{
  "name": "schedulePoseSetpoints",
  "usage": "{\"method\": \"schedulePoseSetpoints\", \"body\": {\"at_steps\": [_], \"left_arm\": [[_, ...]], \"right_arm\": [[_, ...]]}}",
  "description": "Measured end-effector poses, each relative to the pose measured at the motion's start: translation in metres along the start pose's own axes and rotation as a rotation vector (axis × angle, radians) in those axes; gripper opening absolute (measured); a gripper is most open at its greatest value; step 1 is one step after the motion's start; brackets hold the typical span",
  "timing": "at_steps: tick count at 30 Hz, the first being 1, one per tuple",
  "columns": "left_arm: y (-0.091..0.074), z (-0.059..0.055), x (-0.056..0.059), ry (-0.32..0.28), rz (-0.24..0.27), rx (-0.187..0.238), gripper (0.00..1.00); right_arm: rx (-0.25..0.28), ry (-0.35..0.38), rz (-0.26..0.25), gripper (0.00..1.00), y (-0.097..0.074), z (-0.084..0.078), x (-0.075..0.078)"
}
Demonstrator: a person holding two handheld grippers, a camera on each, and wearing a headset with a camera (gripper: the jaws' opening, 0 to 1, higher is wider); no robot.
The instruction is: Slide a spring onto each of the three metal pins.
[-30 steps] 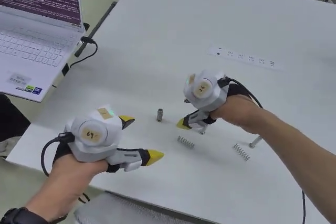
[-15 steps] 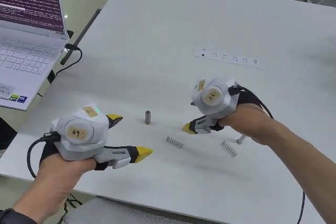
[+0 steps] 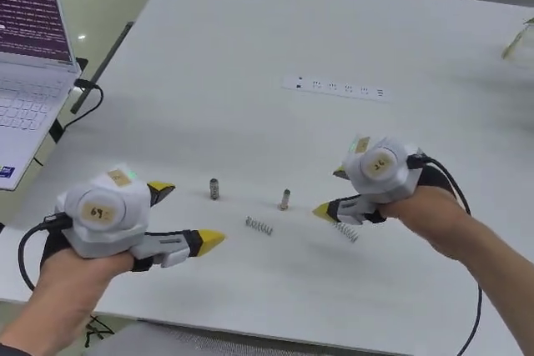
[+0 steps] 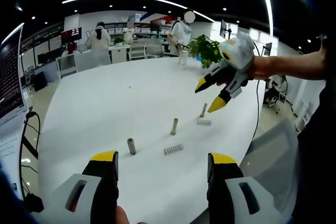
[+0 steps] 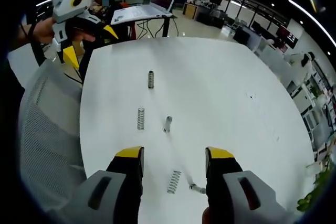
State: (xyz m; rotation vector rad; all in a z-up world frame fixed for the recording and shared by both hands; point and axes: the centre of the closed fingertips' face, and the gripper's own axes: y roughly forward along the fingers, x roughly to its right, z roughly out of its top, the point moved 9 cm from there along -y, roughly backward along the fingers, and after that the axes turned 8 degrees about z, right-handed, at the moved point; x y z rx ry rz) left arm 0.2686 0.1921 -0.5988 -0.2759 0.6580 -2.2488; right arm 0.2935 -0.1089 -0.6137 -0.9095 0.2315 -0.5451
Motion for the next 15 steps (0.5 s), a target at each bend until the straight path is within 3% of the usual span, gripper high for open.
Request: {"method": "schedulePoseSetpoints", "body": {"at_steps": [12,15], "left_arm": [[-0.001,0.008,0.001,0.021,0.001,-0.008,0.65],[0.000,0.007,0.001,0.019,0.005,-0.010,0.65]], "right_arm": [[0.010,0.095,-0.072,0.47,-0.033,-0.046,0.002],[0.045,0.142,-0.091,0.48,-0.043,-0.054,0.002]]}}
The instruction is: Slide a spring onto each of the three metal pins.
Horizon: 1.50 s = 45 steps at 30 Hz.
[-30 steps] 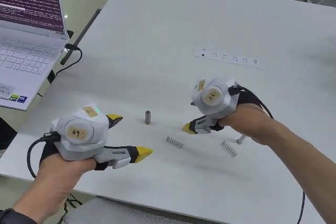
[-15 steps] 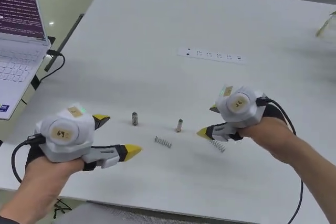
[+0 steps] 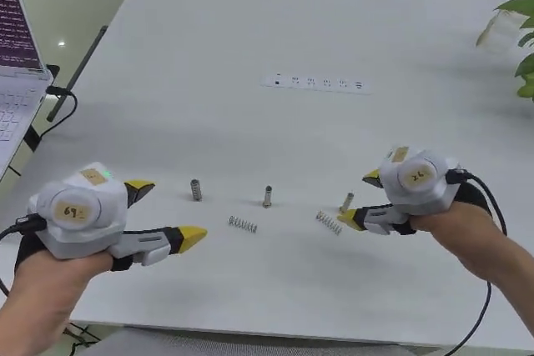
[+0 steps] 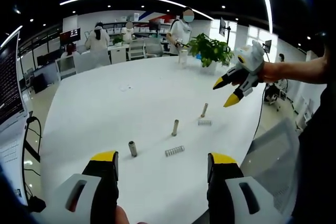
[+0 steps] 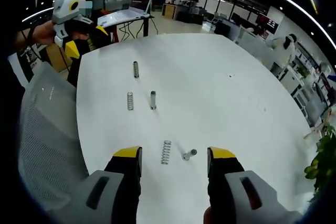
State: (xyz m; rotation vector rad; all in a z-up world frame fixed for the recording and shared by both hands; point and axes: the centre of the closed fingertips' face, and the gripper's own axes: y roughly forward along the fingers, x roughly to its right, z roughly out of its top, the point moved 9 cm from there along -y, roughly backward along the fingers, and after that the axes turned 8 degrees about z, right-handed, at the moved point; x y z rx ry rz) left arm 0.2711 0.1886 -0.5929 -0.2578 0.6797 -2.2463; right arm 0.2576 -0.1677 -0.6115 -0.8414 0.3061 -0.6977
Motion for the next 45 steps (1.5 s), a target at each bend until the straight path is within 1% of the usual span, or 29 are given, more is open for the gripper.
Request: {"method": "schedulePoseSetpoints", "body": {"at_steps": [3,5,9,14,16,18,21,24,26,30,31,34,38,41,45], "left_arm": [[0.000,0.001,0.001,-0.002,0.005,-0.001,0.65],[-0.001,0.001,0.001,-0.005,0.011,-0.002,0.65],[-0.003,0.003,0.001,-0.010,0.022,-0.001,0.65],[-0.005,0.003,0.001,-0.015,0.032,-0.002,0.66],[-0.005,0.003,0.001,-0.017,0.035,-0.003,0.66],[-0.006,0.003,0.001,-0.020,0.038,-0.002,0.66],[-0.006,0.002,0.001,-0.031,0.042,-0.001,0.66],[-0.007,0.002,0.000,-0.040,0.049,-0.001,0.66],[-0.007,0.002,0.001,-0.041,0.051,-0.001,0.66],[-0.009,0.003,0.001,-0.046,0.055,0.002,0.67],[-0.009,0.003,0.001,-0.047,0.056,0.003,0.67],[-0.009,0.003,0.001,-0.050,0.058,0.002,0.67],[-0.009,0.002,0.001,-0.059,0.060,0.002,0.68],[-0.009,0.002,0.001,-0.080,0.064,0.010,0.68],[-0.007,0.001,0.000,-0.082,0.063,0.006,0.68]], "right_arm": [[0.020,0.025,-0.014,0.49,-0.006,-0.006,0.001],[0.048,0.050,-0.019,0.49,-0.011,-0.011,0.000],[0.084,0.084,-0.030,0.51,-0.019,-0.018,-0.001],[0.100,0.100,-0.039,0.53,-0.027,-0.024,-0.003],[0.117,0.111,-0.042,0.53,-0.030,-0.025,-0.004],[0.129,0.120,-0.045,0.54,-0.032,-0.026,-0.004],[0.133,0.134,-0.047,0.56,-0.033,-0.028,-0.007],[0.152,0.147,-0.049,0.57,-0.034,-0.029,-0.010],[0.173,0.166,-0.048,0.58,-0.035,-0.028,-0.013],[0.250,0.220,-0.044,0.60,-0.037,-0.026,-0.020],[0.281,0.240,-0.049,0.60,-0.037,-0.025,-0.021],[0.324,0.279,-0.037,0.62,-0.038,-0.025,-0.026],[0.319,0.287,-0.034,0.67,-0.038,-0.027,-0.031],[0.316,0.289,-0.034,0.68,-0.038,-0.029,-0.033],[0.318,0.296,-0.033,0.70,-0.039,-0.031,-0.035]]}}
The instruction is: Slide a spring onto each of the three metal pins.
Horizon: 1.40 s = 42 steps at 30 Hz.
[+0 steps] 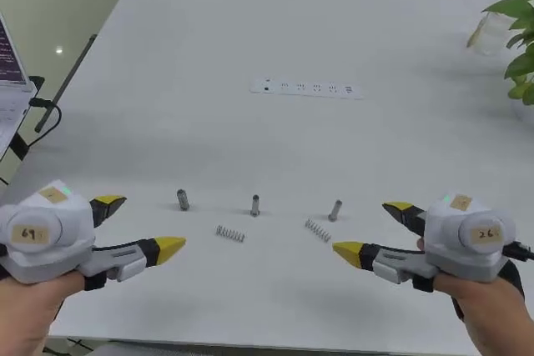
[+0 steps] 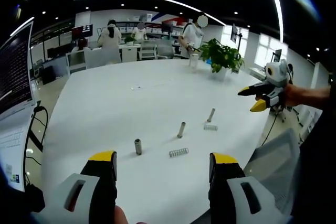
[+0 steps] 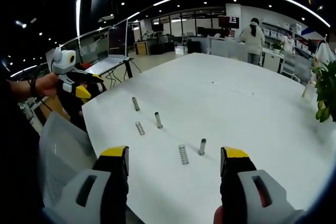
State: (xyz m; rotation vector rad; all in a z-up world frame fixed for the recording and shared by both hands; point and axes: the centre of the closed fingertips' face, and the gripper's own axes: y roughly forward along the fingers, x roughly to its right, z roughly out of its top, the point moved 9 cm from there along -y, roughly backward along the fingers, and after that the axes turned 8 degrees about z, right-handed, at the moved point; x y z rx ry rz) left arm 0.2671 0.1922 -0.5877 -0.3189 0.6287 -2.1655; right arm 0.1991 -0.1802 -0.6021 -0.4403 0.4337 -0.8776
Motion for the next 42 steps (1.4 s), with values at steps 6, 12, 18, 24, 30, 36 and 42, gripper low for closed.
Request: {"method": "schedulePoseSetpoints", "body": {"at_steps": [6,12,18,24,30,36,42], "left_arm": [[0.004,0.004,-0.002,0.012,-0.007,-0.002,0.68],[0.011,0.007,-0.002,0.028,-0.023,-0.009,0.68],[0.017,0.009,-0.002,0.048,-0.046,-0.014,0.68],[0.024,0.010,0.001,0.088,-0.080,-0.029,0.67],[0.034,0.011,0.005,0.159,-0.123,-0.053,0.67],[0.047,0.013,0.005,0.236,-0.159,-0.086,0.65],[0.059,0.017,0.006,0.298,-0.199,-0.102,0.65]], "right_arm": [[-0.004,0.018,0.003,0.73,-0.001,-0.002,-0.002],[-0.020,0.015,0.007,0.75,0.000,-0.004,-0.006],[-0.037,0.008,0.011,0.77,0.001,-0.005,-0.010],[-0.031,0.017,0.006,0.77,0.000,-0.004,-0.011],[-0.041,0.012,0.017,0.77,-0.001,-0.004,-0.016],[-0.035,0.021,0.013,0.76,-0.006,-0.005,-0.019],[-0.037,0.028,0.006,0.75,-0.010,-0.008,-0.022]]}}
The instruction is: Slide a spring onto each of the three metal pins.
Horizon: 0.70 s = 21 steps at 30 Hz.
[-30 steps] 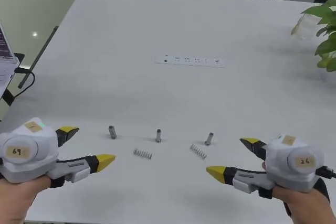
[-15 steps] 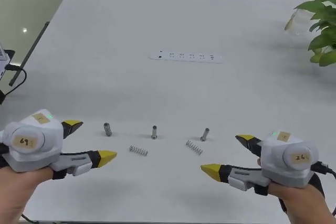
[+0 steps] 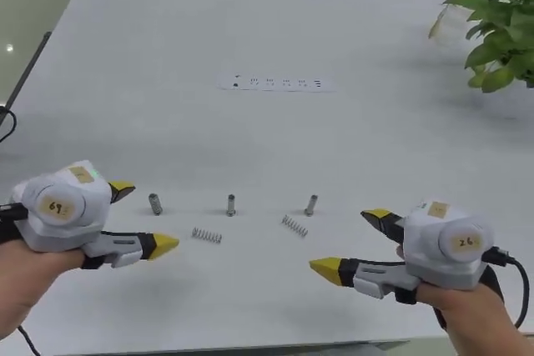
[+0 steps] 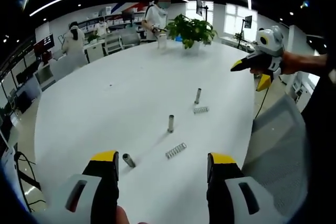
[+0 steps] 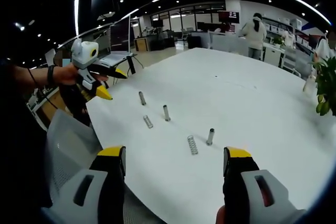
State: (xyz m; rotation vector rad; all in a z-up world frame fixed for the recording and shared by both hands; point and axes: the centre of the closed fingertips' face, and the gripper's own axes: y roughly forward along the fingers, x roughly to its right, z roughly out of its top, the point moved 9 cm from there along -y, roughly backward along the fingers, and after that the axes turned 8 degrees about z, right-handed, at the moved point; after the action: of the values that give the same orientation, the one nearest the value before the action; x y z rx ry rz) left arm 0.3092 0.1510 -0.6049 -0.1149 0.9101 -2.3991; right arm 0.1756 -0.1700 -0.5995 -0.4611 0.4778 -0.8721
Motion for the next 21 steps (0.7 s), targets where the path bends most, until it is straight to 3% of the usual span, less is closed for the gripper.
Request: {"method": "schedulePoseSetpoints", "body": {"at_steps": [10,21], "left_arm": [[0.022,0.004,0.007,0.095,-0.080,-0.028,0.60],[0.047,0.005,0.010,0.139,-0.137,-0.052,0.58]], "right_arm": [[0.006,0.013,-0.015,0.74,-0.003,0.001,-0.003],[0.015,0.023,-0.022,0.74,-0.006,0.003,-0.006]]}}
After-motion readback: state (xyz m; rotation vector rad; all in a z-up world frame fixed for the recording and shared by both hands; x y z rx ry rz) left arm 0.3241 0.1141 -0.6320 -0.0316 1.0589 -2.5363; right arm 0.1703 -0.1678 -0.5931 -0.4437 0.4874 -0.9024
